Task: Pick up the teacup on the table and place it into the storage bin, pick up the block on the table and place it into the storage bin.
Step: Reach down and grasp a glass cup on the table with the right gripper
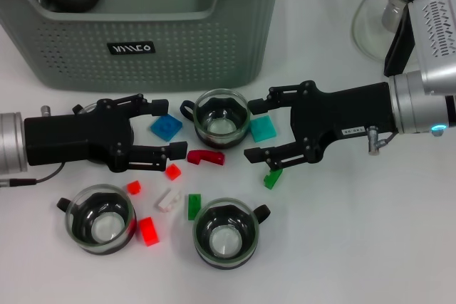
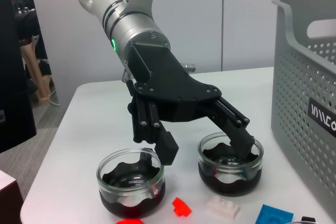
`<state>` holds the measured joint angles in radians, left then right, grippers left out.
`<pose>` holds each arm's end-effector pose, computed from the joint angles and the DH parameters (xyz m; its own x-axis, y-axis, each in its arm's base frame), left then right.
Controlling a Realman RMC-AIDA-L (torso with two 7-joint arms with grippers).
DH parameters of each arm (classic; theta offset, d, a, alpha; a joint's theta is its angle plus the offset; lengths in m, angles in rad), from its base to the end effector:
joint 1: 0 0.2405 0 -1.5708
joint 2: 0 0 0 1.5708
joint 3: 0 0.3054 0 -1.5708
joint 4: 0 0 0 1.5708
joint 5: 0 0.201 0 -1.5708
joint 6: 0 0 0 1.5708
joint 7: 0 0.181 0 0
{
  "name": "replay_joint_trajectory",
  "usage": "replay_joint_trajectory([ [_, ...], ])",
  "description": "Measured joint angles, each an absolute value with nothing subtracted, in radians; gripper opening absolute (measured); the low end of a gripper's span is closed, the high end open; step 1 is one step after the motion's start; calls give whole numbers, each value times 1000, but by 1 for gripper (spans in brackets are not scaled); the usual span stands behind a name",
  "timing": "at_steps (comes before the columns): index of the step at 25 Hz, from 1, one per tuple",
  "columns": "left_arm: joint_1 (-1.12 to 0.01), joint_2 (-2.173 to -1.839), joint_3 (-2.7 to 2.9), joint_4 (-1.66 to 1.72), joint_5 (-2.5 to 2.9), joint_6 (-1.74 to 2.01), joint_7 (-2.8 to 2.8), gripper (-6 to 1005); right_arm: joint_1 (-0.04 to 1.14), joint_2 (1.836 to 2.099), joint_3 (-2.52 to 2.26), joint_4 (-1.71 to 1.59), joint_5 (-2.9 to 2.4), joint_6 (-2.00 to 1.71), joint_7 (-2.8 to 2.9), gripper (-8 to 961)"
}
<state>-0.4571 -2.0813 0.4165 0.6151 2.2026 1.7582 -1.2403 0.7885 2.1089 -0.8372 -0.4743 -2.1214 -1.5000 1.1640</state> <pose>-0.3125 0.3048 -0.0472 0.7568 0.3586 0.5464 0.4769 -0.8747 -0.0865 0.2079 0.3696 -0.1259 0.9430 -0.0602 -0.3272 -0.0647 -0.9979 -0.0029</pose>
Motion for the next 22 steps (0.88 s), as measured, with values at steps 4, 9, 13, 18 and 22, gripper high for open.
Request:
replay_joint_trajectory([
  [4, -457, -2084, 418, 615, 2203, 1757, -1231, 941, 789, 2107, -839, -474, -2121, -1501, 1164, 838],
  [9, -456, -2085, 419, 615, 2203, 1756, -1230, 934, 788, 2106, -845, -474, -2121, -1501, 1164, 837],
  [13, -455, -2085, 419, 615, 2203, 1756, -1230, 934, 790, 2105, -867, -482, -2121, -1499, 1160, 838],
  [18, -452, -2085, 419, 615, 2203, 1756, -1229, 933, 807, 2100, -906, -510, -2124, -1498, 1163, 838],
  [22, -448, -2086, 419, 615, 2203, 1763, -1229, 933, 820, 2100, -941, -561, -2126, -1496, 1171, 838],
])
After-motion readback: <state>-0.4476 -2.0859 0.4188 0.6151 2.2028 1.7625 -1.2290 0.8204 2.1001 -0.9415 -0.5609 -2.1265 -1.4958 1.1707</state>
